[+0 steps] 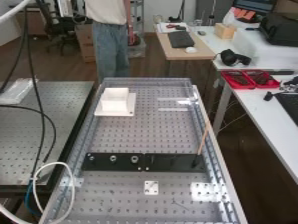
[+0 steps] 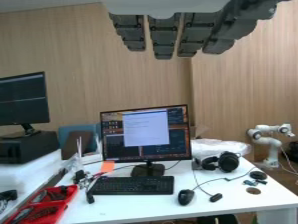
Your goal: Grab the larger nut and place it in the white container
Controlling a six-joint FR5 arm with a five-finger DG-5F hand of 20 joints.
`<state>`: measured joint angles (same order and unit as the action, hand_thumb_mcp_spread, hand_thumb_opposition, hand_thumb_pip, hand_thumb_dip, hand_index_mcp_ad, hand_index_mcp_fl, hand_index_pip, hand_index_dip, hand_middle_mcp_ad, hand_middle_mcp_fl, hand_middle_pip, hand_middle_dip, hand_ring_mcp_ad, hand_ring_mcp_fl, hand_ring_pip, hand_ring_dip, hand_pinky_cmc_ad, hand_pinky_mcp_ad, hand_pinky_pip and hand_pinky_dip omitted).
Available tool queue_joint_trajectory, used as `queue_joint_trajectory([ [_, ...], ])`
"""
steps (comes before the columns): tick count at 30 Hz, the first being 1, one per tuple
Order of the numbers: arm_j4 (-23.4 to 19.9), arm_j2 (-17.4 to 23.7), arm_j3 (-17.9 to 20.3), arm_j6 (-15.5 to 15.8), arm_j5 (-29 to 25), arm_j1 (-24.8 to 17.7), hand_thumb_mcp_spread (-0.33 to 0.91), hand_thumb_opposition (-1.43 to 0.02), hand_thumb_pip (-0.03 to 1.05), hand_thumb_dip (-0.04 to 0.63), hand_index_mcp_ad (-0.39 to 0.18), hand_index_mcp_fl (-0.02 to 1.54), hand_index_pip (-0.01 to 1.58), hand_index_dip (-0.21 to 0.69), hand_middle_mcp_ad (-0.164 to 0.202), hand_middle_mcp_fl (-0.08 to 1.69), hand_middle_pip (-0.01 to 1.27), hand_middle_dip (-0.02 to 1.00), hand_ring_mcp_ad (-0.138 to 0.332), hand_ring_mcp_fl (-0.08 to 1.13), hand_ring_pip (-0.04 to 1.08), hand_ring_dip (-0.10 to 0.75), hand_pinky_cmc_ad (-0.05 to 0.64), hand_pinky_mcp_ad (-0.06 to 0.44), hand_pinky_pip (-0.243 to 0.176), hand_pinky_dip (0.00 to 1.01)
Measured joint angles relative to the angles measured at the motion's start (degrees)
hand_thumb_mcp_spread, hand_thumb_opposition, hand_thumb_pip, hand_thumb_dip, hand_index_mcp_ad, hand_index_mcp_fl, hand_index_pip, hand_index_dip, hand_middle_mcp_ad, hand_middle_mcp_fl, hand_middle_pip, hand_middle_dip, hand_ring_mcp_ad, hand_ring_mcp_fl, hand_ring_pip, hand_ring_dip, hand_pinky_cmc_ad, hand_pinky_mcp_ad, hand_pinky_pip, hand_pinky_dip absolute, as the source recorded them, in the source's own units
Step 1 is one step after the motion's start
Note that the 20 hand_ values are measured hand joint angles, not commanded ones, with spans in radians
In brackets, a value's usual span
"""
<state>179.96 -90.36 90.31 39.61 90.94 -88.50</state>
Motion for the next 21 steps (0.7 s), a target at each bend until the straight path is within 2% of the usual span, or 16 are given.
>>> queue_joint_trajectory([
  [3,0.0,0.1,0.1,0.0,0.2,0.2,0.0,0.01,0.02,0.007,0.01,0.02,-0.01,0.0,0.063,0.02,0.01,0.03,0.072,0.0,0.01,0.017,0.051,0.052,-0.01,0.01],
  [4,-0.1,0.1,0.1,0.0,0.3,0.2,0.0,0.0,0.02,0.0,0.01,0.02,-0.01,-0.003,0.058,0.02,0.02,0.02,0.059,0.0,0.01,0.017,0.051,0.054,-0.01,0.02],
  [5,-0.1,0.1,0.2,0.0,0.4,0.3,0.04,-0.05,0.09,0.003,0.01,0.02,0.0,-0.005,0.045,0.02,0.02,0.02,0.058,0.0,0.01,0.017,0.049,0.052,-0.01,0.04],
  [6,-0.1,0.1,0.3,-0.1,0.5,0.4,0.12,-0.16,0.31,0.03,0.01,0.02,0.02,-0.01,0.044,0.03,0.05,0.03,0.061,0.0,0.01,0.024,0.045,0.049,-0.01,0.1],
  [7,-0.2,0.1,0.3,-0.1,0.6,0.4,0.21,-0.23,0.46,0.051,0.01,0.02,0.04,-0.023,0.044,0.03,0.07,0.05,0.061,0.0,0.02,0.026,0.066,0.075,-0.01,0.16],
  [8,-0.2,0.1,0.3,-0.1,0.6,0.5,0.24,-0.29,0.5,0.068,0.01,0.02,0.05,-0.026,0.044,0.03,0.08,0.06,0.065,0.0,0.02,0.044,0.08,0.101,-0.01,0.22],
  [9,-0.2,0.1,0.4,-0.1,0.7,0.6,0.26,-0.38,0.45,0.087,-0.002,0.02,0.05,-0.044,0.042,0.02,0.09,0.1,0.068,0.0,0.04,0.072,0.117,0.131,-0.014,0.32],
  [10,-0.2,0.1,0.4,-0.2,0.8,0.6,0.27,-0.44,0.4,0.086,-0.012,0.02,0.05,-0.058,0.042,0.02,0.09,0.13,0.063,0.0,0.04,0.084,0.148,0.166,-0.028,0.38],
  [11,-0.2,0.1,0.4,-0.2,0.9,0.7,0.26,-0.49,0.41,0.094,-0.024,0.02,0.07,-0.061,0.045,0.03,0.1,0.14,0.077,0.0,0.06,0.093,0.183,0.18,-0.024,0.43],
  [12,-0.2,0.1,0.4,-0.2,0.9,0.7,0.27,-0.57,0.44,0.096,-0.03,0.02,0.07,-0.072,0.044,0.04,0.1,0.16,0.086,0.0,0.05,0.103,0.215,0.215,-0.04,0.49],
  [14,-0.2,0.1,0.4,-0.3,1.0,0.8,0.26,-0.62,0.48,0.094,-0.037,0.02,0.07,-0.075,0.044,0.04,0.1,0.18,0.105,0.0,0.07,0.119,0.25,0.248,-0.058,0.54],
  [16,-0.2,0.1,0.5,-0.3,1.0,0.8,0.27,-0.68,0.48,0.098,-0.037,0.04,0.09,-0.073,0.042,0.05,0.12,0.2,0.126,0.0,0.09,0.133,0.281,0.274,-0.058,0.59],
  [18,-0.3,0.1,0.6,-0.4,0.9,0.9,0.26,-0.71,0.48,0.098,-0.035,0.04,0.09,-0.082,0.045,0.06,0.13,0.21,0.141,0.0,0.08,0.134,0.316,0.291,-0.075,0.62],
  [21,-0.6,0.2,1.2,-0.6,0.6,1.0,0.25,-0.75,0.48,0.098,-0.037,0.05,0.09,-0.084,0.054,0.06,0.13,0.22,0.157,0.0,0.09,0.143,0.328,0.311,-0.075,0.65],
])
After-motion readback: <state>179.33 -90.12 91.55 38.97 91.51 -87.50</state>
